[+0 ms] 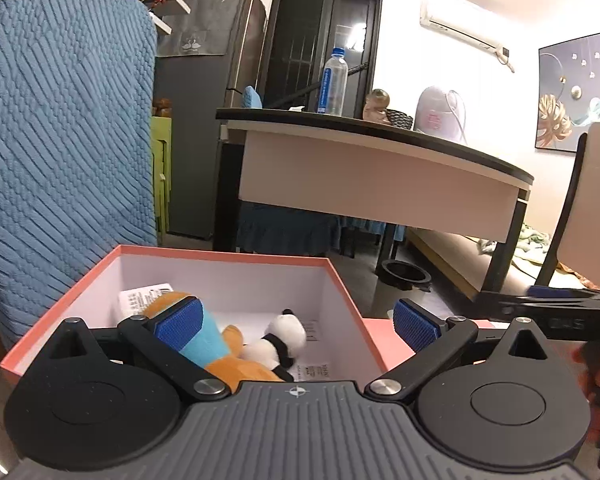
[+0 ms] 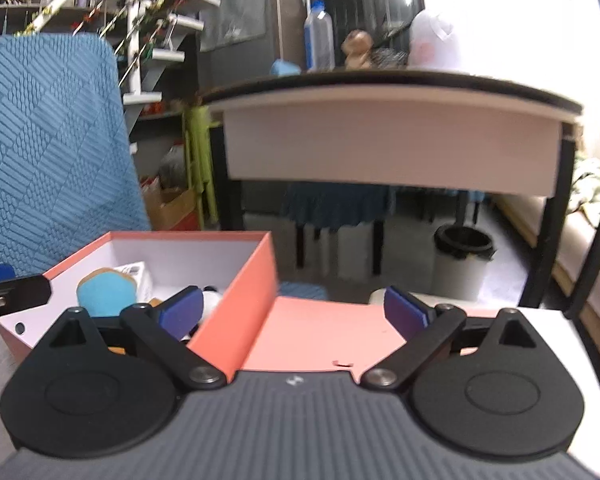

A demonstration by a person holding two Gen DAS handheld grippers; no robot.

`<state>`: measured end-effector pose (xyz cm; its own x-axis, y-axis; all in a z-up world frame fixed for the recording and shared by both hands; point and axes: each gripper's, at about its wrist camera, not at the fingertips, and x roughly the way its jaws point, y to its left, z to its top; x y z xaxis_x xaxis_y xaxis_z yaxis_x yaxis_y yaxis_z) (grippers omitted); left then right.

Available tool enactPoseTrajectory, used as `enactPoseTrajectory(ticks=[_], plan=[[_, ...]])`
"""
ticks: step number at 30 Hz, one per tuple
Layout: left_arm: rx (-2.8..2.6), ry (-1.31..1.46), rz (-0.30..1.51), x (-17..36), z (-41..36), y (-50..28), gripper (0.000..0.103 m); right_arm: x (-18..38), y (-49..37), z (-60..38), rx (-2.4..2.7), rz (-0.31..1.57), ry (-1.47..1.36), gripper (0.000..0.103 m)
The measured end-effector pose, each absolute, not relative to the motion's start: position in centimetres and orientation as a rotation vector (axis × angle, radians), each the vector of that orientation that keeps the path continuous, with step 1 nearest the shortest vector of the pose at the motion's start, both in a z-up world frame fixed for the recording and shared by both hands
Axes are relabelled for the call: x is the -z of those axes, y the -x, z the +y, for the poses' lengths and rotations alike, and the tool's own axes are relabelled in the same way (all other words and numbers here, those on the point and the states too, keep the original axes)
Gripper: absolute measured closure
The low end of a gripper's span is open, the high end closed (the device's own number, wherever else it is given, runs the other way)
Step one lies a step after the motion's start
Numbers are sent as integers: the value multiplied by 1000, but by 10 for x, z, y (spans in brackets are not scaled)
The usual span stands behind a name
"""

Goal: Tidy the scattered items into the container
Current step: 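Withdraw the right gripper from the box toward the empty lid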

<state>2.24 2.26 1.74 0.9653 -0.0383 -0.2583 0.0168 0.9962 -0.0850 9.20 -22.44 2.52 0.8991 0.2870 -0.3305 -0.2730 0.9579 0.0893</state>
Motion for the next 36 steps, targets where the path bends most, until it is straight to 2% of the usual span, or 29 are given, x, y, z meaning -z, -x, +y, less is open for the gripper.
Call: enactPoseTrajectory(ticks=[3,13,36], plan=[[29,76,252,-12,14,-25,1,-19,-75,-240,-269,298,-49,0],[45,54,273,2,-5,-30,1,11,-36,-274,-226,156,-15,0],[47,13,286,8,-18,-29,1,22,-27,-281,-167,141,-65,0]])
